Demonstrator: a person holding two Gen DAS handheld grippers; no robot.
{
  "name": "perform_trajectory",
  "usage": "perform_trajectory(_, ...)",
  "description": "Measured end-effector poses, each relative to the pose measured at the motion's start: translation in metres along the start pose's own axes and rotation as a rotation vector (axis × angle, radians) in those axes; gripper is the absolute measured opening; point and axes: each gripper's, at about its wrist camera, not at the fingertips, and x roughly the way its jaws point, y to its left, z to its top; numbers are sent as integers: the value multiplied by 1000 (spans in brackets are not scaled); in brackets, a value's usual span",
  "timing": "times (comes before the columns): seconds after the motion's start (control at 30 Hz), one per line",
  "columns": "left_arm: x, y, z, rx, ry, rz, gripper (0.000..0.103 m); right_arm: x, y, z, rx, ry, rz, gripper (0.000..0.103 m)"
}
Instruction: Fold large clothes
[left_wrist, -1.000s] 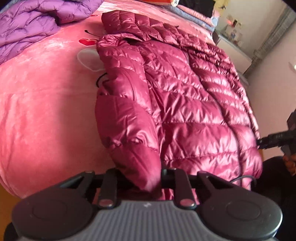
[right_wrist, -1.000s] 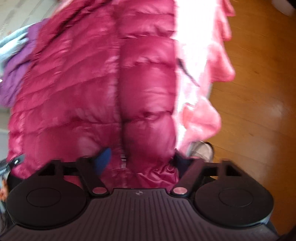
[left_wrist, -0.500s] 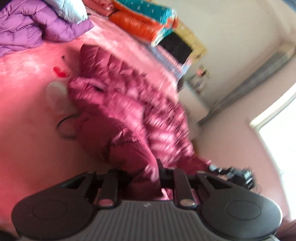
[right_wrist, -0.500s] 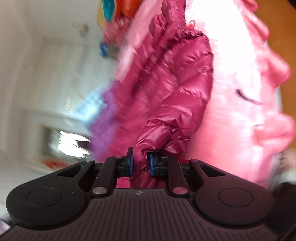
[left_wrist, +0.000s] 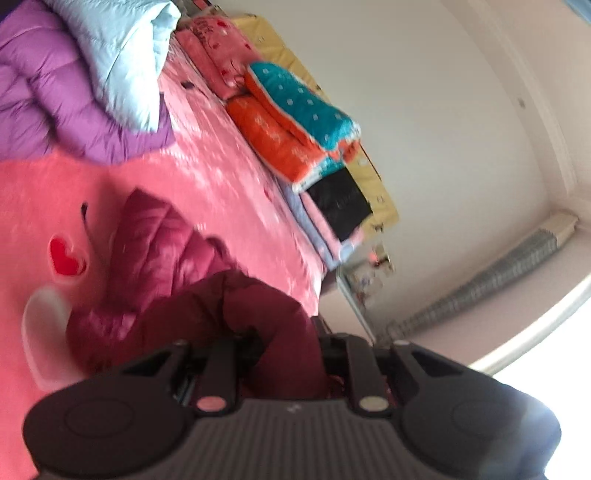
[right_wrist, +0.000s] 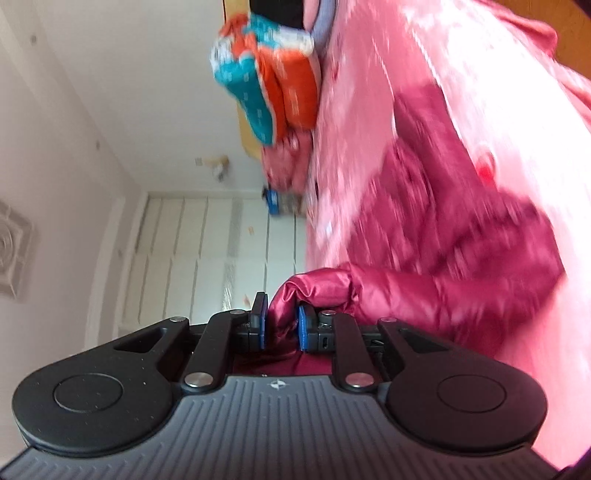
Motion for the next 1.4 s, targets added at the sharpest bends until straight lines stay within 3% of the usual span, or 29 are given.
perform_trajectory(0.33, 100, 29, 67, 15, -89, 130, 17, 67, -14, 78, -77, -194, -39, 21)
perform_trajectory(0.67, 177, 66, 77, 25, -67, 258, 20, 115, -54, 114, -113, -247, -168, 29)
perform_trajectory(0.83, 183, 63, 79, 54, -58, 276, 33, 113, -73, 119, -88, -266, -196, 32)
perform_trajectory(0.9, 181, 55, 80, 99, -69, 291, 54, 112, -71, 118, -107, -269, -204, 37)
perform_trajectory(0.93, 179, 50, 81, 120, -79, 299, 58, 112, -70, 117, -119, -272, -206, 41)
perform_trajectory(0.97, 177, 44, 82, 144, -92, 308, 66, 111, -68, 116, -131, -278, -207, 55)
perform_trajectory(1.0, 175, 39, 84, 166, -105, 316, 71, 109, -64, 115, -144, -285, -204, 77)
perform_trajectory(1.03, 172, 30, 85, 201, -119, 329, 73, 107, -61, 114, -158, -294, -197, 87)
perform_trajectory(1.07, 171, 22, 86, 242, -130, 346, 75, 106, -57, 114, -174, -308, -196, 103)
perform_trajectory(1.23, 158, -30, 80, 522, -210, 402, 86, 100, -30, 114, -293, -378, -271, 103)
perform_trajectory(1.33, 147, -55, 62, 687, -250, 382, 92, 104, -5, 106, -410, -386, -262, 103)
perform_trajectory(1.4, 148, -59, 48, 742, -215, 350, 92, 113, 16, 95, -524, -362, -280, 103)
